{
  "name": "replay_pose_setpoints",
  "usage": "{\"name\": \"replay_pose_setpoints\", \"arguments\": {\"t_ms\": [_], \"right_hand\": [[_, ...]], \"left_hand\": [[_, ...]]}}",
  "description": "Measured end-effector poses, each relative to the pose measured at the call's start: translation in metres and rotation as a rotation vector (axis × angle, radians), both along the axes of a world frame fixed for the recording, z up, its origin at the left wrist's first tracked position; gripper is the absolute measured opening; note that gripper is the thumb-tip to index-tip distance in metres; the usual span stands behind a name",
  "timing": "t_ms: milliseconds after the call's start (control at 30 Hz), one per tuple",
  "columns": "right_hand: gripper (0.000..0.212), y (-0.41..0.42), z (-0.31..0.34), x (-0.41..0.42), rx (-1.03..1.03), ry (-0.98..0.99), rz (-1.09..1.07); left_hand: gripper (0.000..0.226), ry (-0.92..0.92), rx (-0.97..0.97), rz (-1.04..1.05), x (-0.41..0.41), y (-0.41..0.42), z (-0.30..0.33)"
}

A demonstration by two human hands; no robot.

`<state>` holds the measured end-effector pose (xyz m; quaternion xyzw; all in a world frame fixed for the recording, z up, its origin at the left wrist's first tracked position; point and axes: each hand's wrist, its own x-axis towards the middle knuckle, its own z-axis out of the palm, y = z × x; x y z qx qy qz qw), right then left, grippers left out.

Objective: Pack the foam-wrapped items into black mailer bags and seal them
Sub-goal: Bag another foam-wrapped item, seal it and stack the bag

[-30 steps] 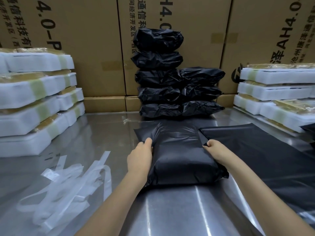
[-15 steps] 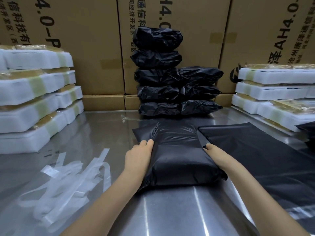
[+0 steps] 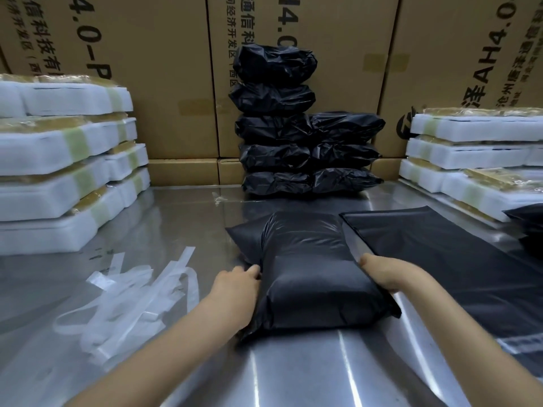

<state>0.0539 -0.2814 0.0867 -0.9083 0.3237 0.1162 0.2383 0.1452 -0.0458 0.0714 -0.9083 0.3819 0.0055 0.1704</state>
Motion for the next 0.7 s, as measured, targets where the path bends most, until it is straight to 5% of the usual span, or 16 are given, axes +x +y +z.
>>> {"name": "replay_pose_setpoints", "arguments": {"t_ms": [67,100,200,267,333,433,633,700], "right_hand": [[0.024,0.001,0.014,0.000,-0.040,0.033,-0.004],[0.030,-0.001,0.020,0.003,-0.035,-0.107,-0.054],[0.048,-0.001,0.025,0.022,0.317,-0.762,-0.386],[0.062,0.006,0.022,0.035,0.585,-0.938,-0.435],[0.075,0.012,0.011,0.041,0.743,-0.952,-0.400],[0.077,0.012,-0.008,0.047,0.779,-0.858,-0.271],[0.061,0.006,-0.013,0.051,0.797,-0.870,-0.251],[0.038,0.006,-0.012,0.050,0.831,-0.860,-0.274]], "left_hand": [[0.038,0.168,0.000,-0.043,0.015,0.007,0.021],[0.032,0.272,-0.074,-0.011,0.027,0.008,0.036],[0.028,0.349,-0.641,0.205,0.059,0.001,0.059],[0.054,0.332,-1.075,0.275,0.063,-0.017,0.047],[0.071,0.464,-1.278,0.256,0.056,-0.042,0.028],[0.065,0.655,-1.386,0.304,0.053,-0.065,0.010],[0.061,0.843,-1.457,0.356,0.065,-0.075,-0.004],[0.062,0.910,-1.493,0.359,0.065,-0.077,-0.005]]}}
